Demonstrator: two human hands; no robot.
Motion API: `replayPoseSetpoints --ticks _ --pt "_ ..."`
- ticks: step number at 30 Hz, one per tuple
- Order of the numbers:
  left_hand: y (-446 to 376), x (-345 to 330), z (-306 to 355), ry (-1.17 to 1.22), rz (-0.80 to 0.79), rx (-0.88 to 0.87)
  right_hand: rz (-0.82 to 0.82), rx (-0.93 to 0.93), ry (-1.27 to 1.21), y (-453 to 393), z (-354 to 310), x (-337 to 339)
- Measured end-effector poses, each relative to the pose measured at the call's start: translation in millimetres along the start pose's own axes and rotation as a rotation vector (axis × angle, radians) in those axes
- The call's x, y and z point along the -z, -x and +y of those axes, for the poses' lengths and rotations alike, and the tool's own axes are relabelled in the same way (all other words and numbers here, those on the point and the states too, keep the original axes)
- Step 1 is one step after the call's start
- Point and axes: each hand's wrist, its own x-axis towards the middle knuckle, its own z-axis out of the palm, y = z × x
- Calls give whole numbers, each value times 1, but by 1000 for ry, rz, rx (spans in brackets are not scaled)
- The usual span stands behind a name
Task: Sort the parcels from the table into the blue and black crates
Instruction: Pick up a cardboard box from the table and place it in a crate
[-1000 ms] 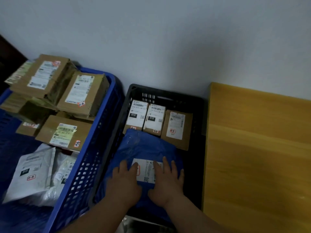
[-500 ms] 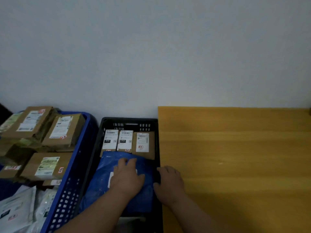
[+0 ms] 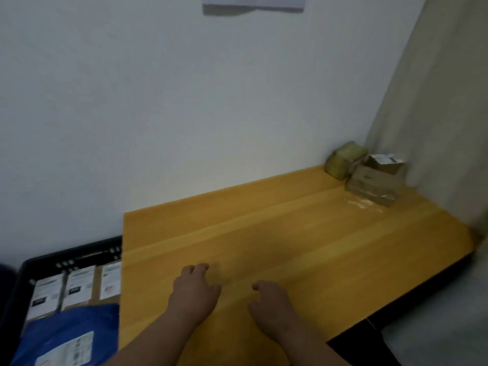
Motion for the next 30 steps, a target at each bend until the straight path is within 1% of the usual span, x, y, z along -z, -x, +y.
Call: replayPoseSetpoints --ticks 2,4,7,9,15,22,25,30 --pt "-8 -30 62 4 -35 -39 -3 -60 -66 0 59 43" --pt "-9 -50 100 26 -69 -51 -12 -136 -126 3 96 73" --pt "-10 -89 172 87 -138 -91 64 -198 -158 6 165 123" --pt "-14 -107 208 106 -171 -112 91 -222 -166 2 195 146" --pt "-53 -137 274 140 -196 -87 81 -211 -229 -33 245 186" --pt "-128 -168 334 224 -212 -61 134 -311 -361 -91 287 248" --pt "-159 -176 367 249 -204 -65 216 -374 -434 -121 309 277" --pt "-208 -186 415 272 -196 -40 374 -487 -560 -178 350 298"
